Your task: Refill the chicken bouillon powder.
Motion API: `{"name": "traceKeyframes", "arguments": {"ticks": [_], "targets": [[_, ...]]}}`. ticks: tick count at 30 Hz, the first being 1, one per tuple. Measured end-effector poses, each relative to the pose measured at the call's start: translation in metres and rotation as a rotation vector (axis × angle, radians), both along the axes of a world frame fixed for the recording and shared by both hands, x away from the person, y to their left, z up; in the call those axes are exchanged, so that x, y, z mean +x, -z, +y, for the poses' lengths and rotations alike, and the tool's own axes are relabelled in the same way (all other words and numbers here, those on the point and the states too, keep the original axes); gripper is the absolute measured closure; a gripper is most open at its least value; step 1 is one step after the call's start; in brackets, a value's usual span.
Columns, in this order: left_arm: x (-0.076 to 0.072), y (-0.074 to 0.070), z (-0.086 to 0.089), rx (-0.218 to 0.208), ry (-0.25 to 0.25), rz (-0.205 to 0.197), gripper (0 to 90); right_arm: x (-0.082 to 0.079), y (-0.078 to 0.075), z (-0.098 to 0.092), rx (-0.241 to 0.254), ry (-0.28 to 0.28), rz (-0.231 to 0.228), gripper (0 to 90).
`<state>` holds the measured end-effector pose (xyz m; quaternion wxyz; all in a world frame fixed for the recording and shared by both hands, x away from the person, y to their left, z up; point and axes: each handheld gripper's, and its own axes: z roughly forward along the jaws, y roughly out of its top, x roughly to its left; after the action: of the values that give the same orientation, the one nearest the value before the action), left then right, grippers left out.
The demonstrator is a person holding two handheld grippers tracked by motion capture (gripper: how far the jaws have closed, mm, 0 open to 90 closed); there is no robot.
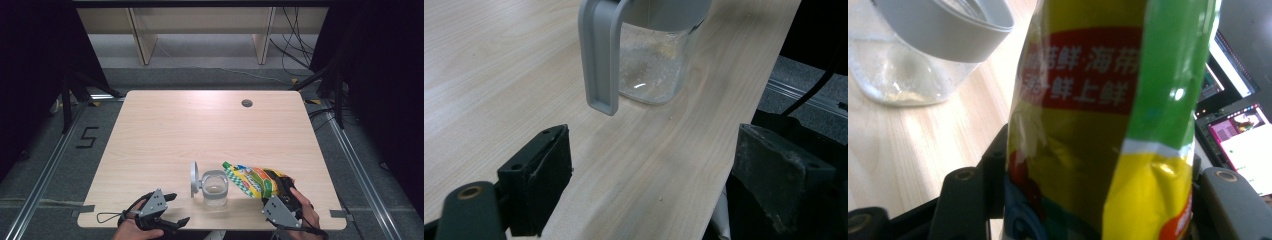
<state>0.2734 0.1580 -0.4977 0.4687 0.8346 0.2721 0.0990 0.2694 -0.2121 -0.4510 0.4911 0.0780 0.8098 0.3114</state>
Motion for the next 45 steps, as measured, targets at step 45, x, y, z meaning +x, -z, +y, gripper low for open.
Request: {"name": "traceKeyframes", "arguments": {"ticks": [45], "targets": [[0.001, 0.001, 0.001, 0.038, 0.01, -0.012, 15.2, -0.023, 0.003, 0.032, -0.618, -0.021, -0.39, 43.5]]}}
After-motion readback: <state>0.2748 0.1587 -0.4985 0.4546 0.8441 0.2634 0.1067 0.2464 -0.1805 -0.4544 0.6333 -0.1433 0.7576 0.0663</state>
